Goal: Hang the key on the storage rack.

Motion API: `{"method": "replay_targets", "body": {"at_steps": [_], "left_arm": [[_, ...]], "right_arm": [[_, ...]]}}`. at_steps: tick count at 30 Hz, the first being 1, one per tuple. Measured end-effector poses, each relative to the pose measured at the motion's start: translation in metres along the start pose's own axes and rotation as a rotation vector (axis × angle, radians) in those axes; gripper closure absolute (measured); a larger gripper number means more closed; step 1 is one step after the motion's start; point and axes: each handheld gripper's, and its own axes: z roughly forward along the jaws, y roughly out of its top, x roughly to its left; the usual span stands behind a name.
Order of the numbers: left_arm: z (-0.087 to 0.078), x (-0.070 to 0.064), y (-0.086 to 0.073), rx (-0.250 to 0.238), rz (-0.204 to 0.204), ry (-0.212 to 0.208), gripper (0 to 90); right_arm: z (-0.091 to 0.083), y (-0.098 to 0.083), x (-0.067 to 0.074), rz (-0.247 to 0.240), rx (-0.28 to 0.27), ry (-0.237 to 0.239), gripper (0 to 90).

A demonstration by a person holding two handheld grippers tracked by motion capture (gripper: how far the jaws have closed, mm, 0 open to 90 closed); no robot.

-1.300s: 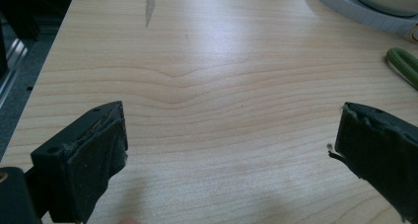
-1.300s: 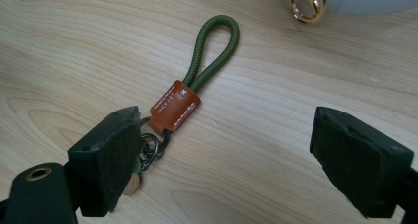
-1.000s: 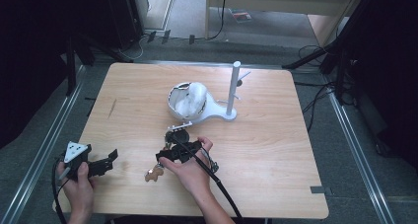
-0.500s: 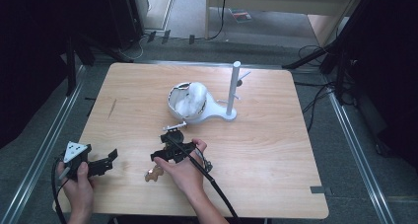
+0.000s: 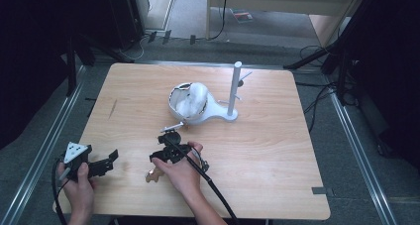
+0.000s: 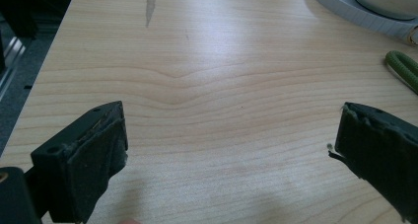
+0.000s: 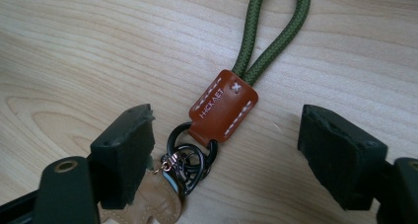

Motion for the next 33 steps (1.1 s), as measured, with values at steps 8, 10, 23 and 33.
{"method": "replay_targets", "body": {"at_steps": [8,10,23,33], "left_arm": [[0.0000,0.0000,0.0000,0.000,-0.001,-0.001,0.0],[0.0001,0.0000,0.0001,0.001,-0.001,-0.001,0.0],[0.0001,0.0000,0.0001,0.001,-0.001,0.000,0.1],[0.0002,-0.0002,0.0001,0.001,-0.002,0.002,0.0]], "right_arm": [[0.0047,0.0028,-0.0007,0.019,0.009,0.013,34.6],[0.0060,0.0027,-0.0005,0.019,0.014,0.017,36.3],[0.0082,0.0020,0.0080,-0.056,0.004,-0.077,46.2],[0.0069,0.0023,0.0052,-0.077,0.012,-0.049,66.0]]}}
